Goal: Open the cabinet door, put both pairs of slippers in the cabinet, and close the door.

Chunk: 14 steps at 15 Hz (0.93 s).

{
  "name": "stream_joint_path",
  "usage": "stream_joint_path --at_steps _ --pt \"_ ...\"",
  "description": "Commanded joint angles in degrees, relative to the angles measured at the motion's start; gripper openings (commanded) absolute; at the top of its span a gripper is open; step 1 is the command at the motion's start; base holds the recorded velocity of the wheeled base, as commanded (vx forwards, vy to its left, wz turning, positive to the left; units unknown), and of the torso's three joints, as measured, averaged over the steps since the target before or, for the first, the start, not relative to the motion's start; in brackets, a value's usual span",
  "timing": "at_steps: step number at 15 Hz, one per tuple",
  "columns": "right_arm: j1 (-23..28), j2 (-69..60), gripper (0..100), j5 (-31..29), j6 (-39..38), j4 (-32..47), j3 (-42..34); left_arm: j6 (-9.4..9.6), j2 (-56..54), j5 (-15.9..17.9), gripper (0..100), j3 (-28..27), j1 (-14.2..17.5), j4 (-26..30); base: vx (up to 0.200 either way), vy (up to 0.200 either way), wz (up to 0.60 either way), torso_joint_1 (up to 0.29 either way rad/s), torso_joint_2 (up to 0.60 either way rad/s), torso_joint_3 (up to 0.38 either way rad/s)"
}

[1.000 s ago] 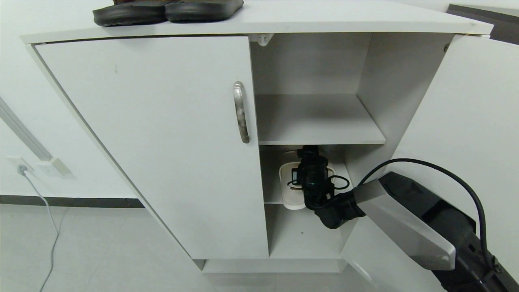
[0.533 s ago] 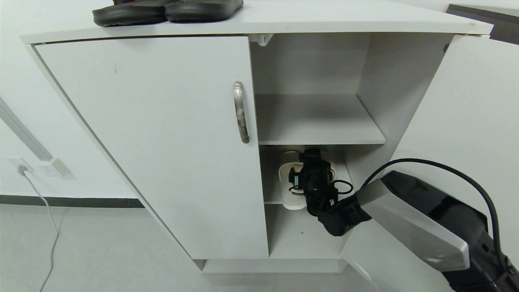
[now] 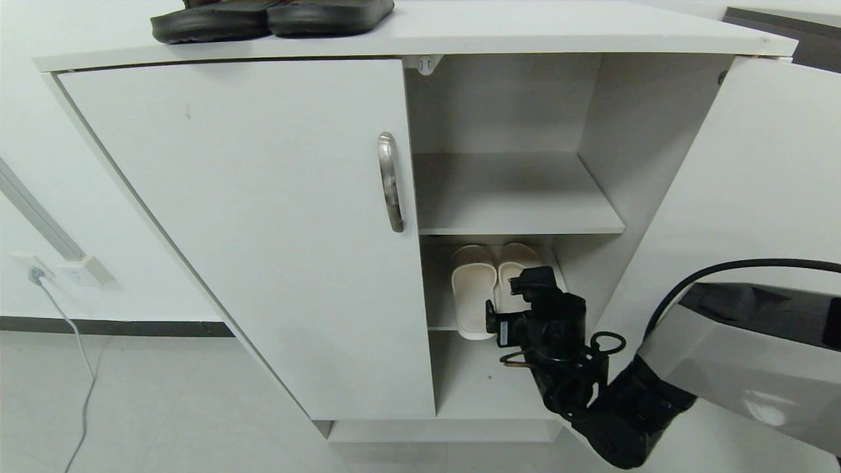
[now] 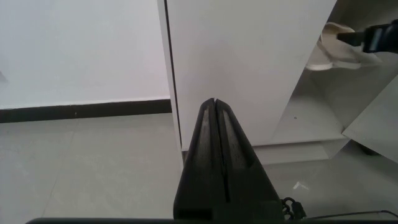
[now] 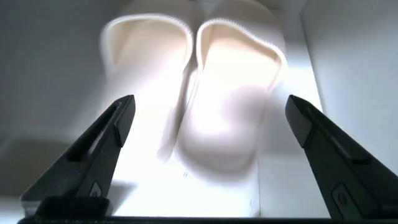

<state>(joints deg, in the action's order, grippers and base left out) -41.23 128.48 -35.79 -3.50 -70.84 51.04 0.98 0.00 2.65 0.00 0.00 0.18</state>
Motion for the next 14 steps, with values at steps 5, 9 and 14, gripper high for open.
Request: stream_joint_path --at_steps 5,9,14 --pt "-5.3 -7.6 100 0.2 0.4 -4.6 -10.7 -0.1 0.1 0.0 0 -0.1 0.0 0.0 0.0 0.0 0.0 0.0 0.0 0.0" --pt "-5.3 -6.6 100 0.3 0.4 -4.8 -10.5 -0.1 0.1 0.0 0 0.0 0.0 0.0 0.0 0.0 0.0 0.0 0.0 0.0" --pt "-5.3 -6.4 100 0.5 0.4 -4.7 -10.5 -0.1 0.0 0.0 0 0.0 0.0 0.1 -0.2 0.0 0.0 0.002 0.0 0.0"
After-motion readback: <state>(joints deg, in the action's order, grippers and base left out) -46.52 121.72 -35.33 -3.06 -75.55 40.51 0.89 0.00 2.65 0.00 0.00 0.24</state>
